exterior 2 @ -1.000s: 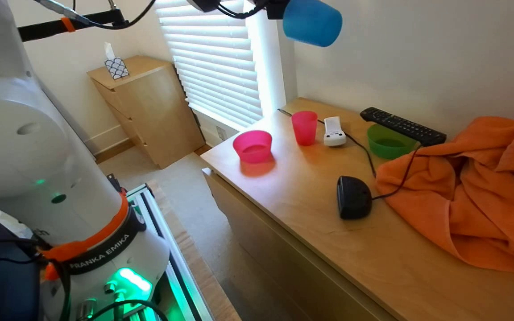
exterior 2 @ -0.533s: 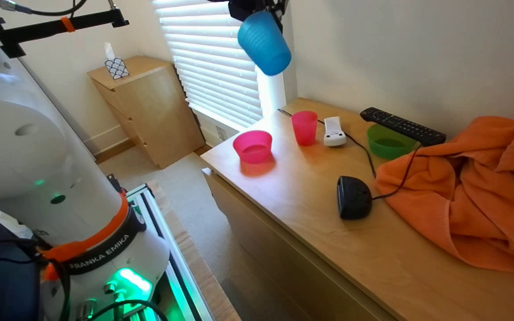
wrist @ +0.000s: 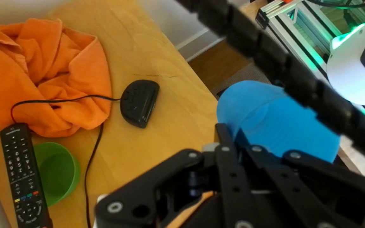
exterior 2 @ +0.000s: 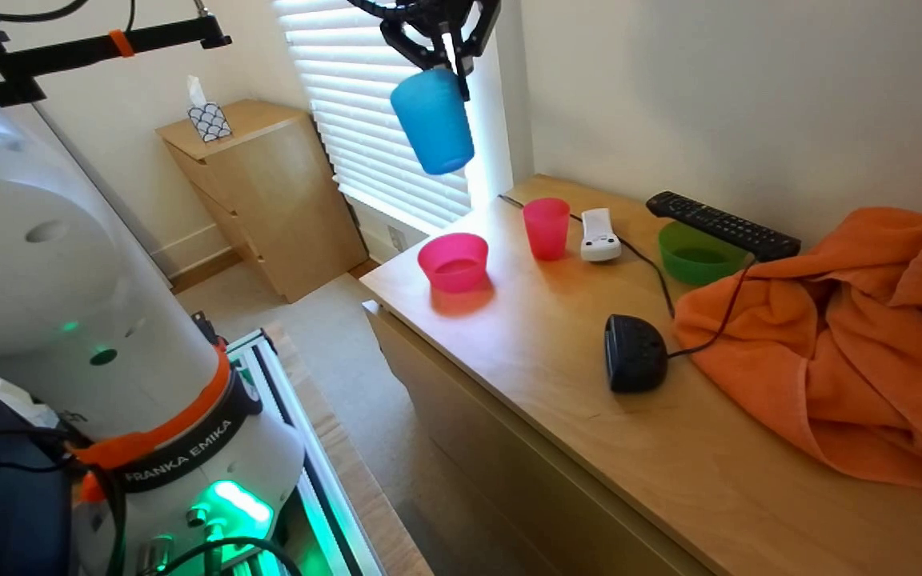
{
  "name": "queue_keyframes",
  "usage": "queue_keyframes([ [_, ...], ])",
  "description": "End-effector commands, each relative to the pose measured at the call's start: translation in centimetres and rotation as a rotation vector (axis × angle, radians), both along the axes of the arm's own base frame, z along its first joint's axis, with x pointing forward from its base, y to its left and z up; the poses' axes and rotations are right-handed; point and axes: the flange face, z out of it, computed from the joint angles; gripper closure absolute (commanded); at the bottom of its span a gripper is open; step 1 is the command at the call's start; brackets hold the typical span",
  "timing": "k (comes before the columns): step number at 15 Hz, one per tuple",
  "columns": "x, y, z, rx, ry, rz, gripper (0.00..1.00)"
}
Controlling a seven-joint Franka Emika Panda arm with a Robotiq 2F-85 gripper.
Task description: Shift the small item from the blue cup to the pink cup
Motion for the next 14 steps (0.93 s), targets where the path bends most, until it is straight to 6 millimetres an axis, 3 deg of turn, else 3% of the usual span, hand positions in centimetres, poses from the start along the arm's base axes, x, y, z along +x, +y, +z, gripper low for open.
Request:
queue_keyframes([
  [1,1.4,1.1,1.6,0.072,-0.147,-0.009,0.99],
  [3,2.0,0.2,1.7,0.126,-0.228,-0.056,0.99],
  [5,1.5,-1.7,0.3,0.184,-0.299,-0.11,0.99],
  [9,1.0,-6.1,-5.3,0.242,-0.454,-0.25,0.99],
  [14,1.4,-11.8,-9.1,0.307,-0.611,-0.486,0.99],
])
